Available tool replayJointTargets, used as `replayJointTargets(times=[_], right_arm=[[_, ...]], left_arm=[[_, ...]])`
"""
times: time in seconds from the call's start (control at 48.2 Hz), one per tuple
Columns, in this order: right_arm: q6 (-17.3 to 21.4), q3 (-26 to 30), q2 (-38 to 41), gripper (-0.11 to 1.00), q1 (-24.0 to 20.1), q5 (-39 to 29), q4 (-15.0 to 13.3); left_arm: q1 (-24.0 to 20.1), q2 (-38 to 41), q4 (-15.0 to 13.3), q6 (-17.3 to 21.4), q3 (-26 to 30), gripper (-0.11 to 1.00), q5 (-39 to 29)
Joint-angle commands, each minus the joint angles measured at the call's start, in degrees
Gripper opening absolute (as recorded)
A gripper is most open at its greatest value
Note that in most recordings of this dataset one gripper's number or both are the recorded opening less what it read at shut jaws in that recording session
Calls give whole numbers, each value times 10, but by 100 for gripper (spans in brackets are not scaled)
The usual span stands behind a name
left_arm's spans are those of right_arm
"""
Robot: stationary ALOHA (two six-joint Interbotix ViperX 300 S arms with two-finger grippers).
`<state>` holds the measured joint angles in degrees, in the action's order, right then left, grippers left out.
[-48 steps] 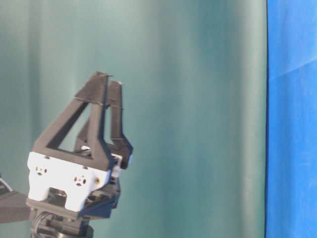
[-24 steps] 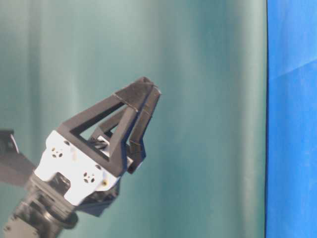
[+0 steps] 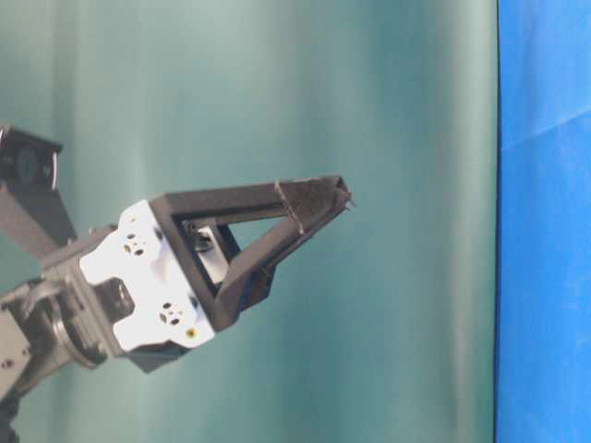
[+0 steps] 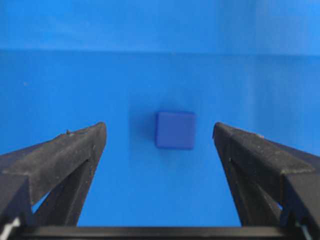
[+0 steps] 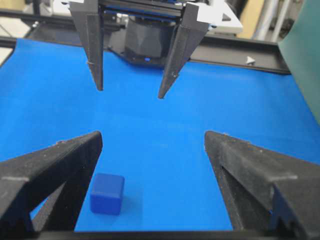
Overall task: Handover the blue block to the right arm after grasping it with the left arm, then place it in the designated position.
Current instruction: 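Move the open left gripper toward the blue cube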
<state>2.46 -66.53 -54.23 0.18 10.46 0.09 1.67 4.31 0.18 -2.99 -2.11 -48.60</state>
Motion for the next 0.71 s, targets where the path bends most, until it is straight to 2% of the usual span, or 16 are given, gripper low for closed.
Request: replayJointTargets(times=[0.0,0.685], right_arm=[[1,17,4,97,1,2,2],[1,17,4,97,0,0,2]], left_arm=[[3,-1,2,1,33,91,-21],[4,2,2,1,40,92,-25]])
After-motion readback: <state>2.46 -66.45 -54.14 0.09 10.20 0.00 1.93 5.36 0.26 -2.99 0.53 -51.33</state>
